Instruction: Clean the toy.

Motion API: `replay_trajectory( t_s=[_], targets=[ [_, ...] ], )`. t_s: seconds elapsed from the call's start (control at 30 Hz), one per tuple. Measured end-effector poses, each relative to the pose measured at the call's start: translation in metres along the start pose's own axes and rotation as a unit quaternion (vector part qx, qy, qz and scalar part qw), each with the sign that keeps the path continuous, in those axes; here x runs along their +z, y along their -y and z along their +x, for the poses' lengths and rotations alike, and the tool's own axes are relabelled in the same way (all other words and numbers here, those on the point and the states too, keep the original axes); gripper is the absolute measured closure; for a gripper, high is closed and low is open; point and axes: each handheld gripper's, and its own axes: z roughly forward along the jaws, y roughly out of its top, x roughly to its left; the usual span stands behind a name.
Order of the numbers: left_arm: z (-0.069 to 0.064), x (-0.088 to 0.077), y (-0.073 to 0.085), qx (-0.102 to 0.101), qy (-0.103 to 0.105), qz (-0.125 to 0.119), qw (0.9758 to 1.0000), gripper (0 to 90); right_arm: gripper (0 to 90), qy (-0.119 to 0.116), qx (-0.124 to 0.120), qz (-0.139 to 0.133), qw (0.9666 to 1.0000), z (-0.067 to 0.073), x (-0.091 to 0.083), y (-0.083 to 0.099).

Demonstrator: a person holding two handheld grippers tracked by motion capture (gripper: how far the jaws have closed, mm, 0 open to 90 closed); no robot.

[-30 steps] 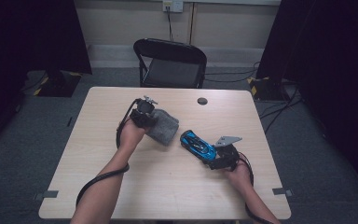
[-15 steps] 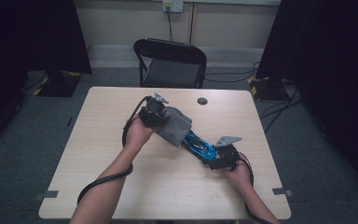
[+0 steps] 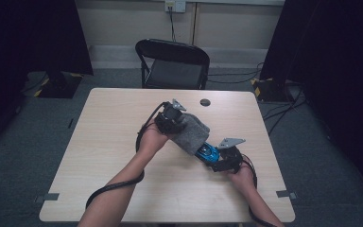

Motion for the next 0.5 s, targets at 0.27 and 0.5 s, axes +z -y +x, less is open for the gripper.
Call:
replay_trajectory(
  t_s=[0.27, 0.5],
  targets=[
    [-0.025, 0.016, -0.006, 0.016, 0.028, 0.004, 0.9995, 77.2, 24.0, 0.0, 0.0, 0.0, 1.0, 0.0, 0.0, 0.0],
    [-0.041, 0.033, -0.007, 0.029, 0.042, 0.018, 0.9986, 77.2, 24.0, 0.0, 0.0, 0.0, 1.0, 0.0, 0.0, 0.0]
  ],
)
